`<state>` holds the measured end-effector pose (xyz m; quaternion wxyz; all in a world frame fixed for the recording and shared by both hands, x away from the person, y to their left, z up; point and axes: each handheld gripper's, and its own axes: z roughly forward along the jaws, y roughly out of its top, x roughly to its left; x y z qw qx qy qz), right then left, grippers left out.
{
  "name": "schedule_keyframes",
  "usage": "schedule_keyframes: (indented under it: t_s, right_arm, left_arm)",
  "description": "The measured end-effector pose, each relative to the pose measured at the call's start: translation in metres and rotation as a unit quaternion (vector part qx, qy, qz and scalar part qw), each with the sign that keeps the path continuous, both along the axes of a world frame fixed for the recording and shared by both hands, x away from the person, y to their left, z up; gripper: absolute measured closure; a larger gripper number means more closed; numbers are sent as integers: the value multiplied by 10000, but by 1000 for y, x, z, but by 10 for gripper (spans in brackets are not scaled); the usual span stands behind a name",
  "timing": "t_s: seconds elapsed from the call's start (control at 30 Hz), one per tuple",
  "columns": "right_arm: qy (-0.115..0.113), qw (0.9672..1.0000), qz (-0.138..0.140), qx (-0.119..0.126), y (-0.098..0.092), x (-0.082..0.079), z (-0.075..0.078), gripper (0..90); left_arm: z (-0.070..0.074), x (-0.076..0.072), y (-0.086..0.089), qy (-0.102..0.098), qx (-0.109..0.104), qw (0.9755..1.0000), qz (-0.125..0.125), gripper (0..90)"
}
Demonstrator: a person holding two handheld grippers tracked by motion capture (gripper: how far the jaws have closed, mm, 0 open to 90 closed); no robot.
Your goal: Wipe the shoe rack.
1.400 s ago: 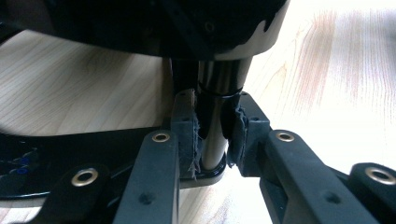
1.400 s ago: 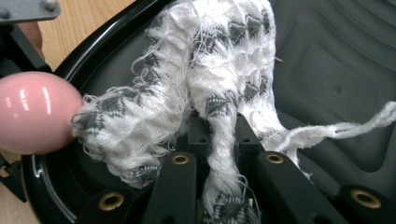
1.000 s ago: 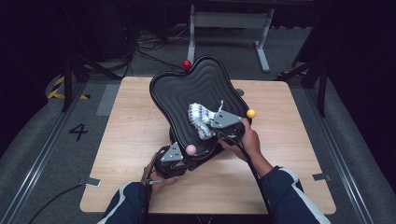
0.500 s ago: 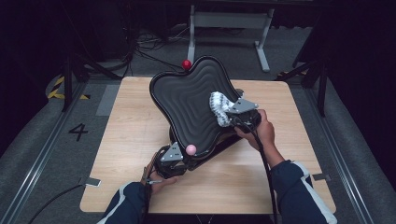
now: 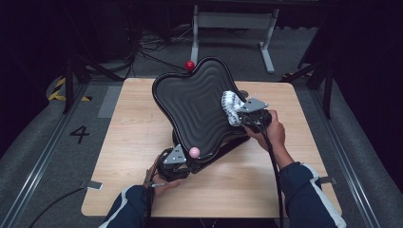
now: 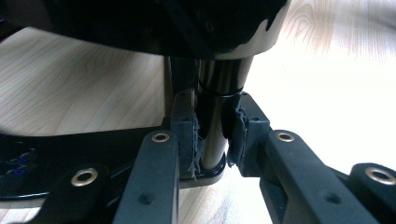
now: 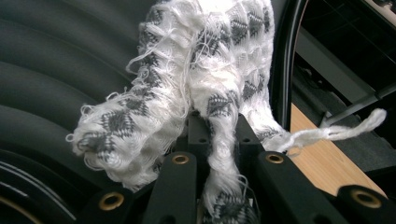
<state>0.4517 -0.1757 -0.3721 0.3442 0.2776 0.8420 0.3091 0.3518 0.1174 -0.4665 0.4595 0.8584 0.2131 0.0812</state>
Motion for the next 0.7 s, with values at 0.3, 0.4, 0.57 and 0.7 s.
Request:
schedule_keyframes:
  t_s: [0.3,0.4,0.57,0.7]
  right_arm:
    - [-27,9997,260,22,14,-10,1,821]
    - [-44,9993,379,28,20,-13,1,821]
    - [-56,9982,593,35,35,-21,2,821]
    - [-101,9966,815,4,51,-30,3,820]
  left_arm:
    - [-1,1,0,-4,-43,10000,-9,739]
    - [-1,0,0,12,-39,10000,-6,739]
    - [-1,1,0,12,-38,10000,-13,739]
    - [-1,1,0,36,-71,10000,-5,739]
